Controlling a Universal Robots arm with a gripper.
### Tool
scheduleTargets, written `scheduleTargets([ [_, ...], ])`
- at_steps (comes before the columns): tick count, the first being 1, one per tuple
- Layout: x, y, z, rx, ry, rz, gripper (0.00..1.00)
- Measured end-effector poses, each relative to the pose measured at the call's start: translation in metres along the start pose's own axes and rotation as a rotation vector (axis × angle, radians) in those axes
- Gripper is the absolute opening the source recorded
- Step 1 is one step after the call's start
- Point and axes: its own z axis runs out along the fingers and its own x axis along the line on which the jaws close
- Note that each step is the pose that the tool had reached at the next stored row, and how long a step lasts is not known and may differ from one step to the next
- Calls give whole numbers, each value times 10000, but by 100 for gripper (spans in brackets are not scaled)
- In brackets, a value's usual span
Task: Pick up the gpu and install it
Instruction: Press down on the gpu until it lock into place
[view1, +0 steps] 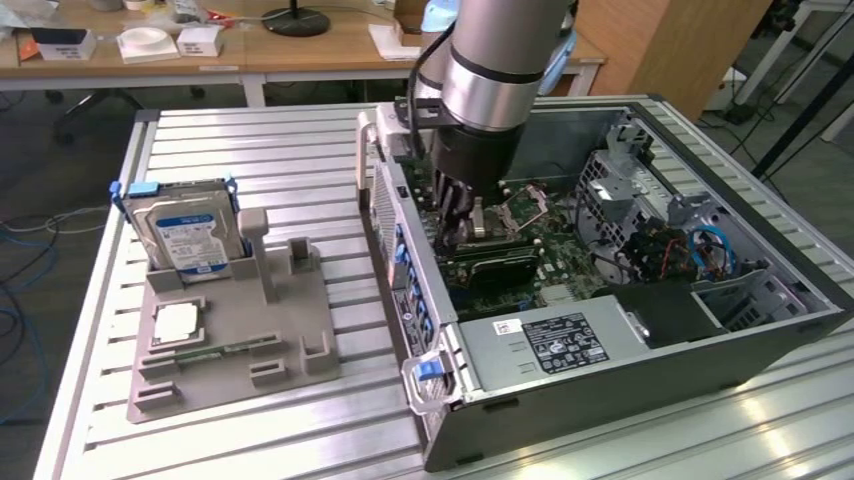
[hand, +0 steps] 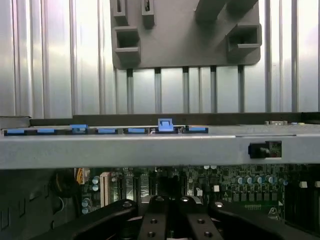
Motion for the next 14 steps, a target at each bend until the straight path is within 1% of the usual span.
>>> scheduleTargets([
  [3,-3,-73,-1,0,-3,-12,11],
  [14,-12,-275,9,0,0,-96,11],
])
